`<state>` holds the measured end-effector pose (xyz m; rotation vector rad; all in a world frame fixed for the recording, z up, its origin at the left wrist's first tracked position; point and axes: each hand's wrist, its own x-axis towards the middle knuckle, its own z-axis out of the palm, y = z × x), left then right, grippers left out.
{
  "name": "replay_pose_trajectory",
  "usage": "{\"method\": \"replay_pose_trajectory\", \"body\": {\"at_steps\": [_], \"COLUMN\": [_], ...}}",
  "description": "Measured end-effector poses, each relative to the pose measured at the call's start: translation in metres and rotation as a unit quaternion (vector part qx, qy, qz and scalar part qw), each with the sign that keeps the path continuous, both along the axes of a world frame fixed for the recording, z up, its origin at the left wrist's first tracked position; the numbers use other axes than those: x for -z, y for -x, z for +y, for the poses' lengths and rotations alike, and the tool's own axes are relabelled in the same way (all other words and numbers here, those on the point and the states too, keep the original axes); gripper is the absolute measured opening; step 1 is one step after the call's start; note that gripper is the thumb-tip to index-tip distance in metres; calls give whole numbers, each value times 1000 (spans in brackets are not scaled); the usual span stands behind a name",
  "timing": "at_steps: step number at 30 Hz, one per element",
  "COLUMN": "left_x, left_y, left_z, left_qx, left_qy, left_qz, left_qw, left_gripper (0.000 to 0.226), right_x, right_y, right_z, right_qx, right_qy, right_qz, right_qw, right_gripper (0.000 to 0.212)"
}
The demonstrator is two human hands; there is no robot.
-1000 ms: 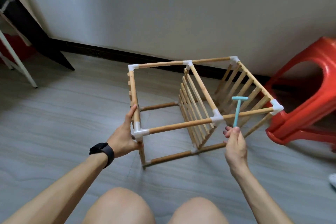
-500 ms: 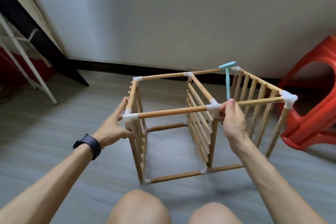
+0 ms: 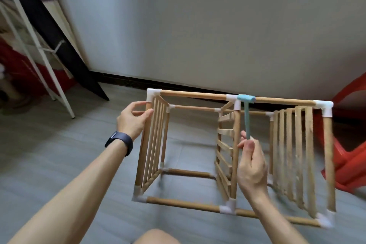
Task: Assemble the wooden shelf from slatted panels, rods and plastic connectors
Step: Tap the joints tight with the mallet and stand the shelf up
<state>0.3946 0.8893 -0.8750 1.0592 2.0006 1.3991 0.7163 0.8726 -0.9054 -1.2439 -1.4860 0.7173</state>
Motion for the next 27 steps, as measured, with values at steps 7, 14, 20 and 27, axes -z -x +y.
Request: {"method": "replay_pose_trajectory", "body": {"at_steps": [7, 14, 20, 27], "left_x": [40, 79, 76, 39], "left_y": [-37, -46, -52, -72], "left_z": [17, -14, -26, -20], "left_qx": [61, 121, 143, 253], "left_qy": [107, 215, 252, 301], "left_qz": [222, 348, 363, 430], "left_qw": [967, 905, 886, 813], "left_gripper": [75, 77, 65, 76], "right_x": [68, 59, 64, 33], "right_y": [-10, -1, -3, -24], "right_z": [-14, 30, 37, 17], "right_qx": [-41, -7, -6, 24], "right_qy": [6, -83, -92, -39], "right_qz": [-216, -365, -392, -239], "right_qw": [976, 927, 915, 970], "right_gripper": [47, 53, 52, 42]}}
